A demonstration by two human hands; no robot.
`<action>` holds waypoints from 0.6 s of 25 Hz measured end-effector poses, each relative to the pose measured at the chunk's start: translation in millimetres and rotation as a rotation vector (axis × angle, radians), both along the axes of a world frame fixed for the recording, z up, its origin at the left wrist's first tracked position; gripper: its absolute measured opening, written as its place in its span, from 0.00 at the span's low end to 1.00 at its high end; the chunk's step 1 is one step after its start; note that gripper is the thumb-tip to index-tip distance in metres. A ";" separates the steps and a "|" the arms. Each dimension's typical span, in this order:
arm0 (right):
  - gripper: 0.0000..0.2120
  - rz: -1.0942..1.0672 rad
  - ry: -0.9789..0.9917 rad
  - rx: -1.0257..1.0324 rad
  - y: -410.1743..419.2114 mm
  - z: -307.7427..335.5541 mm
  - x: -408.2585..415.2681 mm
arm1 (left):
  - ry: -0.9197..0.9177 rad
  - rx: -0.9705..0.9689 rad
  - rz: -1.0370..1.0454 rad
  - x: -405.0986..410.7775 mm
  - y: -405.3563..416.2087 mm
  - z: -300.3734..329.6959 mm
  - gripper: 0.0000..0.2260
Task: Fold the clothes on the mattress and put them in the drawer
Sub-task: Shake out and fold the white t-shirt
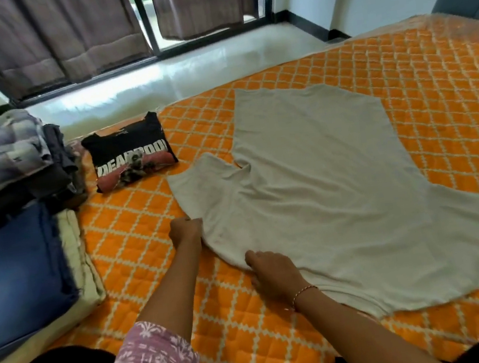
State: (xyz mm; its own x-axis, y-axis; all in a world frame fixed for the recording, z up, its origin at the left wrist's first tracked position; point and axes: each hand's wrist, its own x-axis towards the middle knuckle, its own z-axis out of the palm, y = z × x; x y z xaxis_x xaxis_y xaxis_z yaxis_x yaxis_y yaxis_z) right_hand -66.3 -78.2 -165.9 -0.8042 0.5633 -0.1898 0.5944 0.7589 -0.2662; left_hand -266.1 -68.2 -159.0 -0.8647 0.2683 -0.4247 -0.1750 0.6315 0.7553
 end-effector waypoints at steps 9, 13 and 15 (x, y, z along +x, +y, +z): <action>0.14 -0.148 -0.249 -0.479 -16.8 20.3 -14.9 | -0.510 0.355 0.281 -12.0 -51.8 -11.0 0.03; 0.14 -0.185 -0.321 -0.445 -24.2 19.4 -22.8 | -0.529 0.482 0.270 -27.8 -40.4 -23.6 0.09; 0.13 -0.193 -0.375 -0.529 -18.0 31.8 -29.0 | -0.573 0.514 0.262 -37.3 -30.3 -26.4 0.12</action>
